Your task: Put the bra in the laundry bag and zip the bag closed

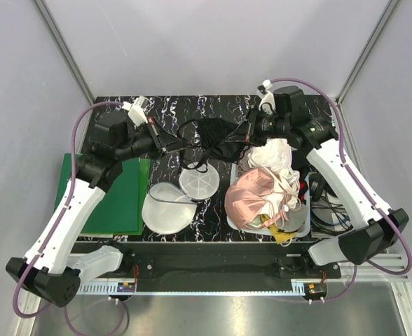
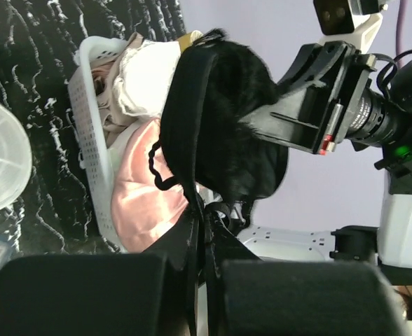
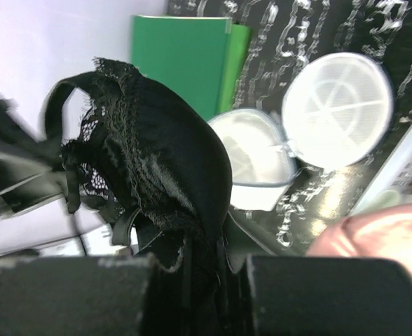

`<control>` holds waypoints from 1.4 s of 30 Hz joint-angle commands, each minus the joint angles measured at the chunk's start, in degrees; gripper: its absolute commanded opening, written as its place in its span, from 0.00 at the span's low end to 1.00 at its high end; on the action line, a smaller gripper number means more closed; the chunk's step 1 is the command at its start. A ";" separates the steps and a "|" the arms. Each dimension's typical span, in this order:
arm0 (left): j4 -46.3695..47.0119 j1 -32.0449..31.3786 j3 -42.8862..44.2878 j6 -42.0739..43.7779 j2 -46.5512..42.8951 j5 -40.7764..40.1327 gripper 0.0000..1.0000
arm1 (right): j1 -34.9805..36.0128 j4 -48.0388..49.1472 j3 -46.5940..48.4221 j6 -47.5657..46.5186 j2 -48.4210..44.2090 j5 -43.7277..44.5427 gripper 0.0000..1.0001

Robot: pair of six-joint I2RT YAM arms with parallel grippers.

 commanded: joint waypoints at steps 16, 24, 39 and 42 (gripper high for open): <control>-8.53 -12.21 21.68 8.02 16.22 -5.47 0.00 | 8.98 4.46 -0.20 -4.08 6.50 1.18 0.00; -15.03 -12.21 20.27 11.36 17.80 -10.22 0.00 | 8.81 16.16 -7.68 2.86 3.87 -6.31 0.00; -25.84 -12.30 25.18 15.84 19.47 -14.17 0.33 | 6.35 45.95 -17.79 23.34 5.62 -25.12 0.00; -27.16 -12.30 27.38 16.72 19.56 -14.96 0.43 | 6.35 49.04 -18.94 25.80 6.33 -26.97 0.00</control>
